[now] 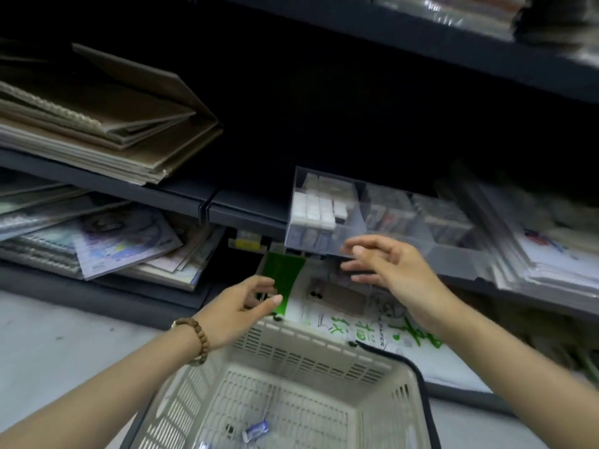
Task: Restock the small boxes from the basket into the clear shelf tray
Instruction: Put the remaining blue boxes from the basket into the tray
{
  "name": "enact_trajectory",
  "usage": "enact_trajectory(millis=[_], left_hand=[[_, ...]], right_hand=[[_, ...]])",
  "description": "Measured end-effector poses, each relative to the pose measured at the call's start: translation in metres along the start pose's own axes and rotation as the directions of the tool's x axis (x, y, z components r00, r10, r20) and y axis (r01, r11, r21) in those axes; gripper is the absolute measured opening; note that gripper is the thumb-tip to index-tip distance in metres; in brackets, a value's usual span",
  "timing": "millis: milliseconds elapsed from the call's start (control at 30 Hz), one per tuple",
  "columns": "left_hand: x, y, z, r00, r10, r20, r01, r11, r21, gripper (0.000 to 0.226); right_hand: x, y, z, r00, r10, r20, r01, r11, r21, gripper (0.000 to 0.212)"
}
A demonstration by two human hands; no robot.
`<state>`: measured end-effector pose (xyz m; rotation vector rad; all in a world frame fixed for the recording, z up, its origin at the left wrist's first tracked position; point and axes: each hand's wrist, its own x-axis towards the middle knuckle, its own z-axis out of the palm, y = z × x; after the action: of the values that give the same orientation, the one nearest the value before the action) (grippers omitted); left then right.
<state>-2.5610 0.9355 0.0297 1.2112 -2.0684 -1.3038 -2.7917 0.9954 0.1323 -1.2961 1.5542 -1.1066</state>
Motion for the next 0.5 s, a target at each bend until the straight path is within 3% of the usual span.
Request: enact_trajectory(millis=[100, 233, 433, 500], left_hand=[[-0.027, -0.043, 0.022, 0.99, -0.117, 0.083, 0.104, 0.983, 0.15, 0.044], [-0.053, -0.105, 0.054, 0.901, -0.38, 0.208, 0.326, 0.911, 0.254, 0.048], [-0.05, -0.176, 0.105, 0.686, -0.674, 0.276, 0.568, 0.732, 0.377, 0.063], [-0.048, -0.189, 0.115, 0.654, -0.705, 0.274, 0.587, 0.701, 0.405, 0.063]], right_hand=[[-0.009, 0.071, 0.021, 0.974, 0.21, 0.08, -0.215, 0.975, 0.054, 0.013], [-0.021, 0.181, 0.063, 0.849, 0.474, 0.233, -0.459, 0.881, -0.119, 0.023], [-0.051, 0.306, 0.135, 0.731, 0.53, 0.429, -0.407, 0.844, -0.35, 0.03], [-0.056, 0.326, 0.15, 0.744, 0.488, 0.456, -0.34, 0.864, -0.37, 0.035]])
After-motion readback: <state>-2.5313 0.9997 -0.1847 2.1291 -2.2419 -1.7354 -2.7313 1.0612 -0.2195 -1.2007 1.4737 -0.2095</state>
